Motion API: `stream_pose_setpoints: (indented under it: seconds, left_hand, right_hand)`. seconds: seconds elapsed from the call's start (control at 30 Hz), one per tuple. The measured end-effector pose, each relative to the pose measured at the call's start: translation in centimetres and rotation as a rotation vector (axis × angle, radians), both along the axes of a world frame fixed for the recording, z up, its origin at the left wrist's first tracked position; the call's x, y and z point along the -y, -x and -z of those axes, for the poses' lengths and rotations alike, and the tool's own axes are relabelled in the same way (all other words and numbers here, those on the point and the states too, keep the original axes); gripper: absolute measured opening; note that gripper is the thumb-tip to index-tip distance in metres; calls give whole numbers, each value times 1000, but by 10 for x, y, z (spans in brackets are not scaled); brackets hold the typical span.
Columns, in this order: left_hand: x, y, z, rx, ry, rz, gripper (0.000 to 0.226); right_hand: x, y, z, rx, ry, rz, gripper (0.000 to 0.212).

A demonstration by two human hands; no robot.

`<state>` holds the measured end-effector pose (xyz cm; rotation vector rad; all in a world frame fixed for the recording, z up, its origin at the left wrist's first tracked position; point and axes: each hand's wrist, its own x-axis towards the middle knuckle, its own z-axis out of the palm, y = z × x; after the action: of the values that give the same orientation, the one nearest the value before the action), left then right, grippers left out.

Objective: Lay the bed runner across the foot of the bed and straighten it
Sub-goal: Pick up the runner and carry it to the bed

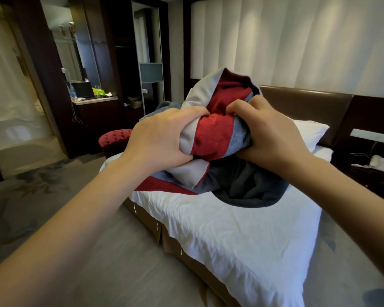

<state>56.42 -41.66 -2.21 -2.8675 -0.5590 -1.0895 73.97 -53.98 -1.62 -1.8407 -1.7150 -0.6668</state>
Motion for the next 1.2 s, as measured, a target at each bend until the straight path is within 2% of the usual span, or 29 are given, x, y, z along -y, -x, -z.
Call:
stream_pose_setpoints:
  seconds: [0.67, 1.2]
  left_hand:
    - [-249, -117, 3, -32, 30, 4, 67]
    - [-466, -179, -1, -36, -36, 223, 63]
  right_hand:
    - [-252, -117, 5, 5, 21, 21, 51]
    - [-434, -148, 11, -41, -13, 269, 53]
